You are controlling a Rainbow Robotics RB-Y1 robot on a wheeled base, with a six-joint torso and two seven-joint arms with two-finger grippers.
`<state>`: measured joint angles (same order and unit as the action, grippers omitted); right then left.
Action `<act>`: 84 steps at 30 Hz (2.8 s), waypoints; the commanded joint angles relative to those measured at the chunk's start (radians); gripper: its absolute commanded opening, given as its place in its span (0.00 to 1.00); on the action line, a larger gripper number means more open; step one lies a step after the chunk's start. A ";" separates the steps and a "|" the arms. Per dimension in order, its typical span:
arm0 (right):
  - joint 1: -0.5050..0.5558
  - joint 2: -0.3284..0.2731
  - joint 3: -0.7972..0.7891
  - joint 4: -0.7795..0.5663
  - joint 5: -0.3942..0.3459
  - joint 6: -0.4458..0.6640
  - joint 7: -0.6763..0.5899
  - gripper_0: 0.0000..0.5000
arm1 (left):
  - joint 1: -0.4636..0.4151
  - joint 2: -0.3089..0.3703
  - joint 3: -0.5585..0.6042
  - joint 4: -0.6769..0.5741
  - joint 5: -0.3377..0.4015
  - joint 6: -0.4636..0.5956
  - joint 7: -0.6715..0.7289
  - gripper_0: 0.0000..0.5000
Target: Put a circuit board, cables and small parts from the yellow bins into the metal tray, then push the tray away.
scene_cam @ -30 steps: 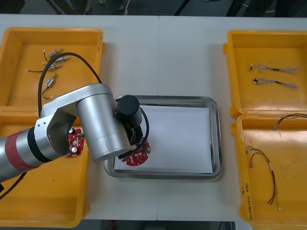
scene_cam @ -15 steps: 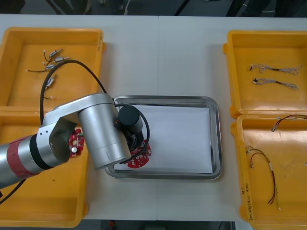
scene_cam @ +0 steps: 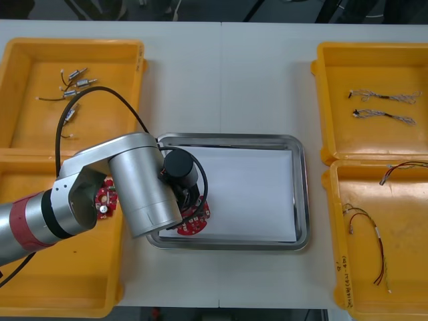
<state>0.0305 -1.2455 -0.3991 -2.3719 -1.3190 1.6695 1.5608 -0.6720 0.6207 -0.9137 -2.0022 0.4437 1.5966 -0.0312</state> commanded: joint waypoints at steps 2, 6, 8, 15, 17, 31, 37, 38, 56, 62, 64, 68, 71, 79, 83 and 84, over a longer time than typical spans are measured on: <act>-0.009 -0.041 -0.003 -0.007 0.015 0.006 -0.013 0.00 | 0.014 -0.013 -0.014 0.000 -0.028 -0.015 0.036 0.73; -0.007 -0.041 -0.003 -0.007 0.017 0.006 -0.013 0.00 | 0.016 -0.013 -0.014 0.000 -0.036 -0.014 0.040 1.00; -0.009 -0.041 -0.003 -0.007 0.018 0.006 -0.015 0.00 | 0.014 -0.013 -0.016 0.000 -0.037 -0.015 0.042 1.00; -0.009 -0.041 -0.003 -0.009 0.012 0.006 -0.013 0.00 | 0.016 -0.013 -0.007 -0.001 -0.037 -0.014 0.048 1.00; -0.014 -0.043 -0.003 -0.013 0.009 0.006 -0.013 0.00 | 0.016 -0.012 0.010 -0.003 -0.028 -0.014 0.047 1.00; -0.072 -0.063 0.043 -0.058 -0.031 0.004 -0.012 0.00 | 0.011 0.043 0.248 -0.150 0.147 0.143 0.005 1.00; -0.190 -0.064 0.160 -0.072 -0.042 0.004 -0.022 0.00 | 0.011 0.103 0.348 -0.228 0.244 0.215 -0.022 1.00; -0.199 -0.064 0.169 -0.073 -0.043 0.004 -0.022 0.00 | 0.012 0.111 0.355 -0.234 0.253 0.223 -0.026 1.00; -0.681 0.003 0.644 -0.059 -0.049 0.004 -0.018 0.00 | 0.012 0.269 0.661 -0.205 0.529 0.323 -0.289 1.00; -0.891 0.080 0.868 -0.027 -0.023 0.026 -0.013 0.00 | 0.011 0.324 0.720 -0.148 0.578 0.323 -0.398 1.00; -0.955 0.124 0.933 -0.010 -0.002 0.055 -0.013 0.00 | 0.012 0.340 0.734 -0.125 0.584 0.323 -0.434 1.00; -1.031 0.212 1.005 0.028 0.041 0.095 -0.008 0.00 | 0.012 0.364 0.760 -0.075 0.590 0.323 -0.506 1.00; -1.040 0.267 1.028 0.069 0.073 0.095 0.002 0.00 | 0.012 0.378 0.785 -0.032 0.590 0.323 -0.582 1.00; -1.040 0.363 1.086 0.138 0.158 0.093 0.036 0.00 | 0.011 0.392 0.854 0.094 0.560 0.323 -0.777 1.00; -1.040 0.388 1.151 0.157 0.215 0.073 0.056 0.00 | 0.011 0.393 0.868 0.148 0.517 0.323 -0.860 1.00; -1.040 0.388 1.169 0.161 0.225 0.061 0.059 0.00 | 0.011 0.395 0.868 0.157 0.503 0.322 -0.877 1.00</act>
<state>-0.9815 -0.8771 0.7039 -2.2200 -1.1264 1.7571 1.5634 -0.6703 0.9649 -0.0768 -1.8687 0.9875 1.9126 -0.8457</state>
